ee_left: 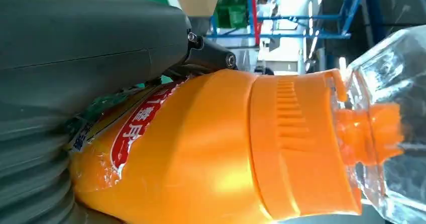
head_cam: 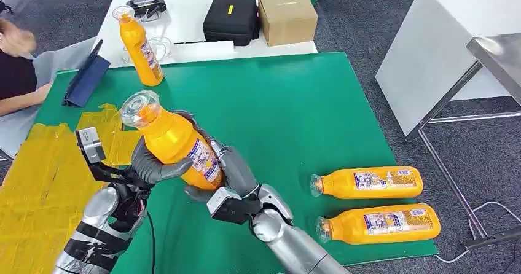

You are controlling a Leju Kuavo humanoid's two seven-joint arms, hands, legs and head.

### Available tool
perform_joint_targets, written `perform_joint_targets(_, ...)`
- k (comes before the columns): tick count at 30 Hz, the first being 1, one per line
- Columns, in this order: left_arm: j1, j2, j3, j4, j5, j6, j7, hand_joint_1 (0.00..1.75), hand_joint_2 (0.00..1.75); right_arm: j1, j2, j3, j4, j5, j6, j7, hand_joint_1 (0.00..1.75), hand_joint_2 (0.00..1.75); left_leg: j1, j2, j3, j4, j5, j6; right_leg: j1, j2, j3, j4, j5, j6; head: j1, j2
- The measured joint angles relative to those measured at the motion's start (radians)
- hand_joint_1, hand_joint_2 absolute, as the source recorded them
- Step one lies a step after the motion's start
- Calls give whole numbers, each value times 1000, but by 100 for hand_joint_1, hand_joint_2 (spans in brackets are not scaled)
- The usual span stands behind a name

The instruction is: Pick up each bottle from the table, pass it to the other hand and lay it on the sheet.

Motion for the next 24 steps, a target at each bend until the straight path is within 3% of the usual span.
perform_joint_targets(1, 0, -1, 3, -7, -29, 22, -7, 175, 175, 4, -2, 0, -10, -6, -4, 0, 0, 175, 0, 0, 0, 0, 0, 0, 0, 0, 0, 0, 0, 0, 0, 0)
perform_joint_targets(2, 0, -3, 5, -13, -58, 43, -15, 175, 175, 9, -3, 0, -20, -12, -8, 0, 0, 0, 0, 0, 0, 0, 0, 0, 0, 0, 0, 0, 0, 0, 0, 0)
perform_joint_targets(5, -3, -5, 16, -29, -138, 122, -38, 175, 175, 25, -11, -3, -50, -15, -20, 0, 0, 0, 0, 0, 0, 0, 0, 0, 0, 0, 0, 0, 0, 0, 0, 0)
perform_joint_targets(6, -6, -6, 24, -31, -224, 206, -50, 175, 175, 35, -15, -3, -71, -9, -38, -6, 0, 175, 0, 0, 0, 0, 0, 0, 0, 0, 0, 0, 0, 0, 0, 0)
perform_joint_targets(8, -16, -3, 46, -31, -400, 342, -53, 175, 175, 55, -25, -3, -123, -10, -51, -7, 0, 175, 0, 0, 0, 0, 0, 0, 0, 0, -1, 0, 0, 0, -1, 0)
perform_joint_targets(15, -44, 38, 111, -16, -807, 528, -21, 175, 175, 116, -79, -43, -295, -101, 45, 57, 0, 175, 0, 0, -1, 0, 0, 0, 1, 0, -1, 0, 0, 0, 0, 0)
perform_joint_targets(19, -45, 72, 169, -5, -934, 573, 4, 175, 175, 157, -118, -95, -394, -144, 99, 62, 0, 175, 0, 0, -1, 0, 0, 0, 0, 0, -1, 0, 0, 0, 0, 0)
perform_joint_targets(24, -57, 132, 255, 26, -1055, 577, 19, 175, 175, 196, -163, -160, -512, -101, 89, 62, 0, 175, 0, 0, -1, 0, 0, 0, 0, 0, -2, 0, 0, 0, 0, 0)
